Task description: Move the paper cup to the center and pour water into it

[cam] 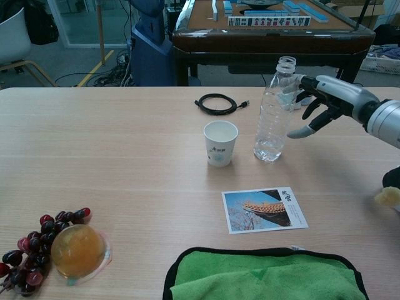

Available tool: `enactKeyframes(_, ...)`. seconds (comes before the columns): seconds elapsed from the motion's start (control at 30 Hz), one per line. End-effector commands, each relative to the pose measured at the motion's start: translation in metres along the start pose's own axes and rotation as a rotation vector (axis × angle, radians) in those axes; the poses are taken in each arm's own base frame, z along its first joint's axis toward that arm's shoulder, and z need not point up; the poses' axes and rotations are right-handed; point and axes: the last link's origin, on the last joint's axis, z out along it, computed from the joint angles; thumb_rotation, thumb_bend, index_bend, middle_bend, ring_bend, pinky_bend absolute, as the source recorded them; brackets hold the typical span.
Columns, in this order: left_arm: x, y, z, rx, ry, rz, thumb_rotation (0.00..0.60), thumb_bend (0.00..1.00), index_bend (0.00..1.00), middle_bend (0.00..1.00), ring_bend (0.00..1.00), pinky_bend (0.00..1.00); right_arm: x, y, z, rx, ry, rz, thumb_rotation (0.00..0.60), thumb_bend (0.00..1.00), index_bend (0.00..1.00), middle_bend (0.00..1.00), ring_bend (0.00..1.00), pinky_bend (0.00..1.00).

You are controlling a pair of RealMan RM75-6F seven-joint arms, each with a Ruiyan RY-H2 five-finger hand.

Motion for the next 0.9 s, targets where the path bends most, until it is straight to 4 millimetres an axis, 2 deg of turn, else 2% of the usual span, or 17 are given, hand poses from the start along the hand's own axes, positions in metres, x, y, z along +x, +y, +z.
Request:
enactKeyframes(0.03,0.0,0.0,0.0,0.001,-0.001,0.001,0.6,0.38,0.19,0.0,0.0,0.18,0.011,0.003,-0.007,-0.009,0.03,-0.027,0.6,0.0,0.06,0.09,0.16,0.36)
enactKeyframes(0.17,-0.001,0.0,0.001,0.001,-0.004,0.004,0.6,0.38,0.19,0.0,0.0,0.18,0.027,0.007,-0.021,-0.023,0.074,-0.085,0.6,0.0,0.06,0.09,0.16,0.36)
enactKeyframes(0.33,-0.003,0.001,0.001,-0.002,-0.006,0.006,0.6,0.38,0.19,0.0,0.0,0.18,0.049,0.016,-0.053,-0.053,0.114,-0.19,0.6,0.0,0.06,0.11,0.16,0.36)
enactKeyframes(0.57,-0.007,0.004,0.002,-0.038,0.006,-0.005,0.6,0.38,0.19,0.0,0.0,0.18,0.071,0.028,-0.112,-0.085,0.159,-0.331,0.6,0.0,0.08,0.16,0.16,0.36)
enactKeyframes(0.9,-0.011,0.004,0.003,-0.043,0.008,-0.013,0.6,0.38,0.19,0.0,0.0,0.19,0.079,0.03,-0.201,-0.147,0.214,-0.479,0.6,0.0,0.11,0.17,0.16,0.36)
